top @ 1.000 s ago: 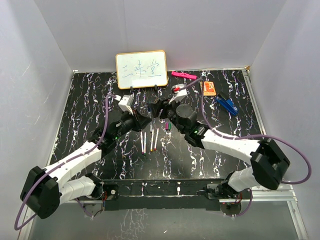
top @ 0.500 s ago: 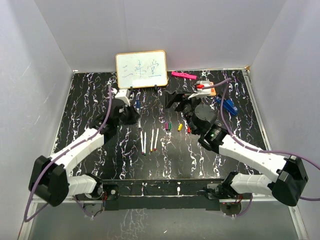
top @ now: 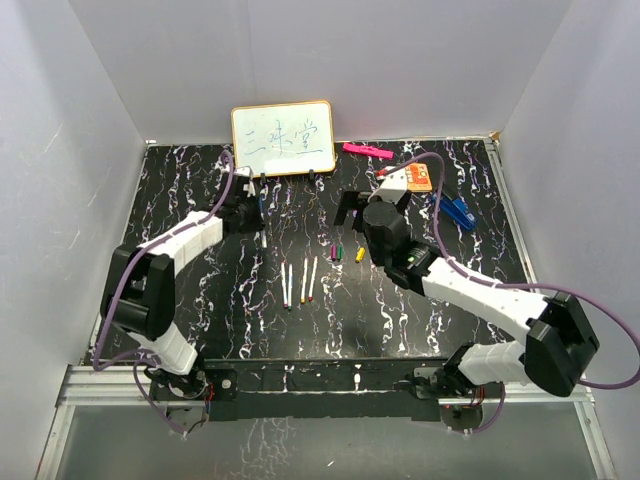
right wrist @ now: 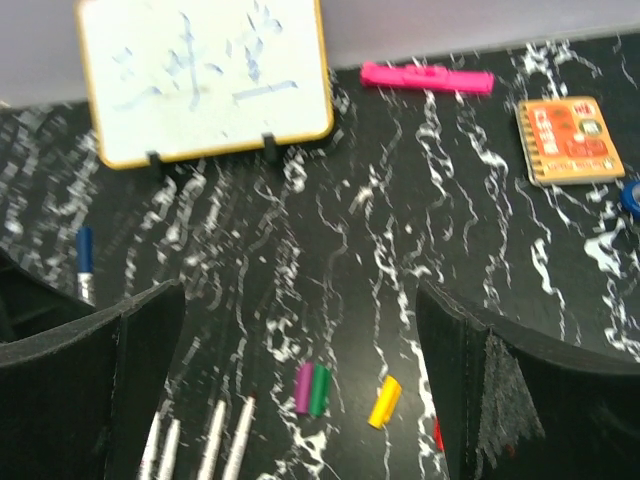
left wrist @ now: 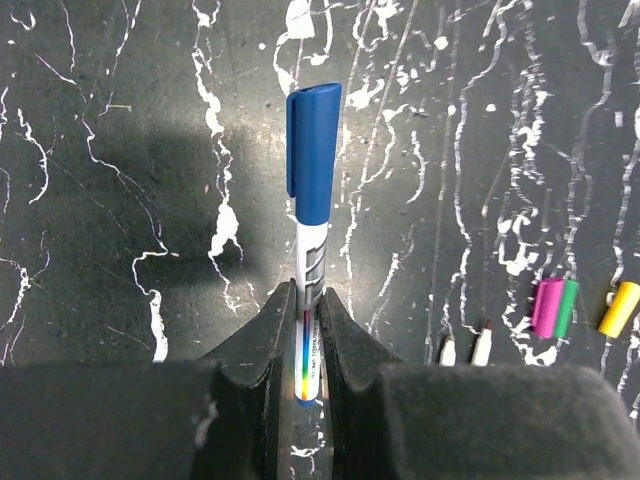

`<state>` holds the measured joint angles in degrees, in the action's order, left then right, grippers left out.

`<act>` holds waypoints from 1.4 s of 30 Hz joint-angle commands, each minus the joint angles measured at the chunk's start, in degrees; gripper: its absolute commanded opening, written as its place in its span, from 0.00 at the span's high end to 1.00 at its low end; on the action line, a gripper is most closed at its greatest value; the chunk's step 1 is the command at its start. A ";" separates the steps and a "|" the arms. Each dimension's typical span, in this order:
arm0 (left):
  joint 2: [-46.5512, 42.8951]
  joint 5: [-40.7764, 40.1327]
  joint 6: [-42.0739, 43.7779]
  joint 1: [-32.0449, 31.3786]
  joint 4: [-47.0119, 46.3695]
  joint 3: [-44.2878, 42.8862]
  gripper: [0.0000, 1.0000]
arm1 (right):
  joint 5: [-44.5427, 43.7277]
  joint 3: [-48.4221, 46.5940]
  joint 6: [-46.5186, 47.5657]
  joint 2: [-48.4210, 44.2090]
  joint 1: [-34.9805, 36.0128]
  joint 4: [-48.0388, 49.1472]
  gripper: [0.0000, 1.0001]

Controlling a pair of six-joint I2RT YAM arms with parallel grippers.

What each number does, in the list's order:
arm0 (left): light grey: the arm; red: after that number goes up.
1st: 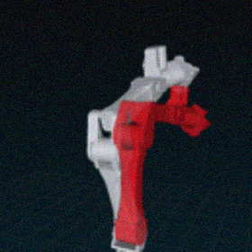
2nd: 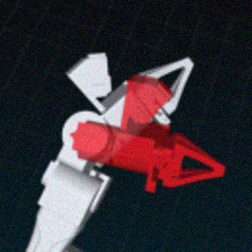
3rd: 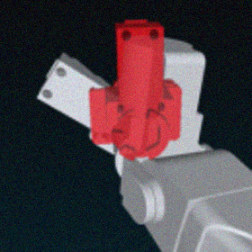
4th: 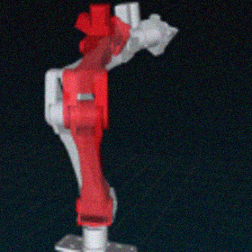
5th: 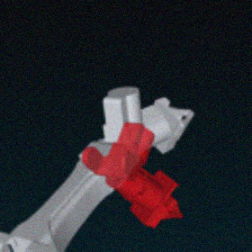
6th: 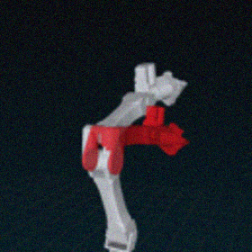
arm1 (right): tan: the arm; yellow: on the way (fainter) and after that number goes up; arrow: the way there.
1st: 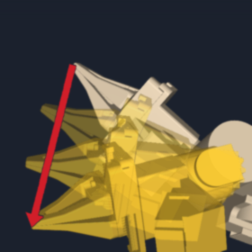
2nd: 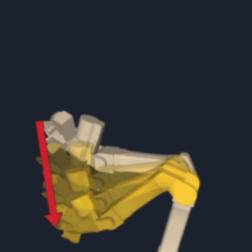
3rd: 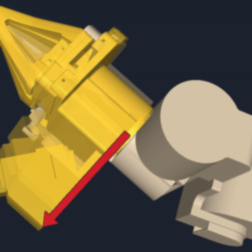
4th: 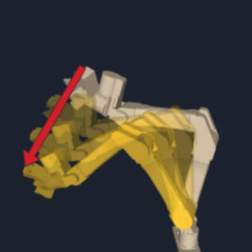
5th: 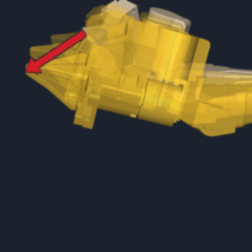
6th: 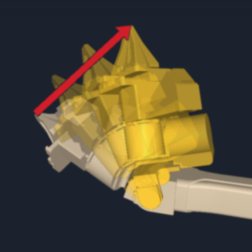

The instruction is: Insert the pens into the pen caps

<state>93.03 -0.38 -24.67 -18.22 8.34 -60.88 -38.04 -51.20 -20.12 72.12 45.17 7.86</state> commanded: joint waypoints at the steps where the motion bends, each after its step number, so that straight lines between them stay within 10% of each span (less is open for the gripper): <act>1: 2.97 1.29 2.00 1.15 6.17 -4.04 1.00 | -0.20 -2.16 -2.46 1.48 -0.51 -4.00 0.02; 24: 15.44 -2.39 1.90 1.90 10.10 -9.61 0.83 | 0.43 -1.47 -1.58 4.42 -0.88 -4.43 0.02; 35: 11.84 -4.17 1.81 1.96 10.97 -10.86 0.55 | -0.33 -1.64 -2.24 6.16 -1.38 -4.06 0.02; 42: 1.46 -2.22 1.39 1.56 11.10 -6.15 0.55 | 6.33 -0.02 -6.40 5.34 -6.59 -4.34 0.02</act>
<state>103.94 -3.66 -22.98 -16.60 18.26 -69.21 -35.62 -51.22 -23.18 78.65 41.78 1.63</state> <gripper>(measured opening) 0.458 0.980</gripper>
